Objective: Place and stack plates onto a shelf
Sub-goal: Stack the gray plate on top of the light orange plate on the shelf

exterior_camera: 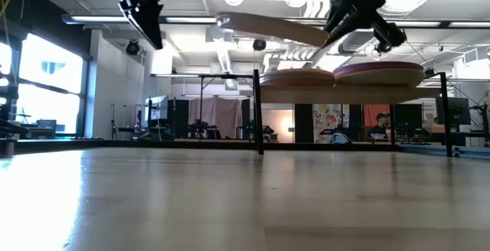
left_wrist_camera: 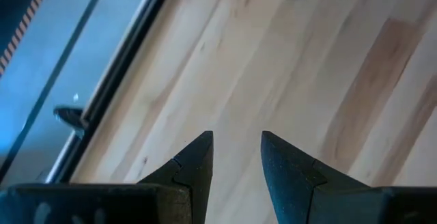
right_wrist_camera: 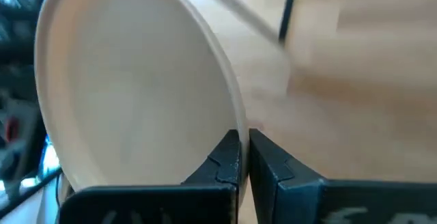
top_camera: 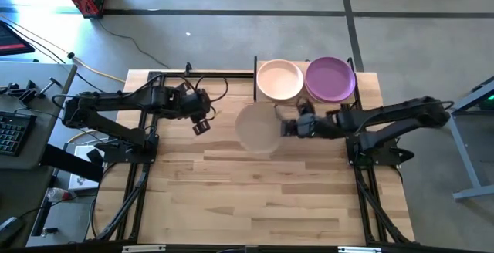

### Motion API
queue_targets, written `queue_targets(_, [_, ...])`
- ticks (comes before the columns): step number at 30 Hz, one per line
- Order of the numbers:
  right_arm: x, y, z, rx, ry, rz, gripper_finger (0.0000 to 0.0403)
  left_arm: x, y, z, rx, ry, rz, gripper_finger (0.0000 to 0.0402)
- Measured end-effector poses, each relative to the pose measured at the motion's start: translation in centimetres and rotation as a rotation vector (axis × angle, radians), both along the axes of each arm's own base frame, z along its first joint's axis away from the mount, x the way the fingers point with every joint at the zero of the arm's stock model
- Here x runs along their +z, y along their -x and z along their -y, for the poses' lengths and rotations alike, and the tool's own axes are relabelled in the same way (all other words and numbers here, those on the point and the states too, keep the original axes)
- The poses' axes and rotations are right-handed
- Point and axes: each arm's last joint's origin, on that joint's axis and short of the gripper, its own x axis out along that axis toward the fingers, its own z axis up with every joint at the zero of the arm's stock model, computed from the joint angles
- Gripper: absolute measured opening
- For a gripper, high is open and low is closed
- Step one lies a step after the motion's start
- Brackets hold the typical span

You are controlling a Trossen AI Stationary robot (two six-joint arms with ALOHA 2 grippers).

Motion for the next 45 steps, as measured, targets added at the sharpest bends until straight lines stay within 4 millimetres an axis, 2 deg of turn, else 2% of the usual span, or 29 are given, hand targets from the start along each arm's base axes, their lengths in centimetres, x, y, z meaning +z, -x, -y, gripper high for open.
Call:
queue_targets(10, [4.5,3.5,7.0,-0.085,0.308,0.101,0.0000,1.1,-1.4,-2.3,-0.042,-0.098,0.136,0.0111])
queue_targets(18, [7.8,5.7,12.3,-0.052,0.622,0.216,0.0000,1.8,-1.7,-4.6,0.013,-0.158,0.231,0.0111])
queue_targets(28, [9.7,8.4,17.4,0.036,0.988,0.209,0.0000,1.8,-1.2,-6.0,0.105,-0.147,0.253,0.0111])
queue_targets(31, [9.9,9.1,18.5,0.050,1.044,0.210,0.0000,1.9,-1.1,-6.3,0.117,-0.148,0.252,0.0111])
queue_targets(35, [9.4,9.6,19.8,0.037,1.032,0.193,0.0000,1.8,-0.9,-6.7,0.143,-0.146,0.256,0.0111])
queue_targets(45, [6.3,7.9,22.9,0.039,0.838,0.172,0.0000,1.9,-0.5,-7.6,0.210,-0.137,0.283,0.0111])
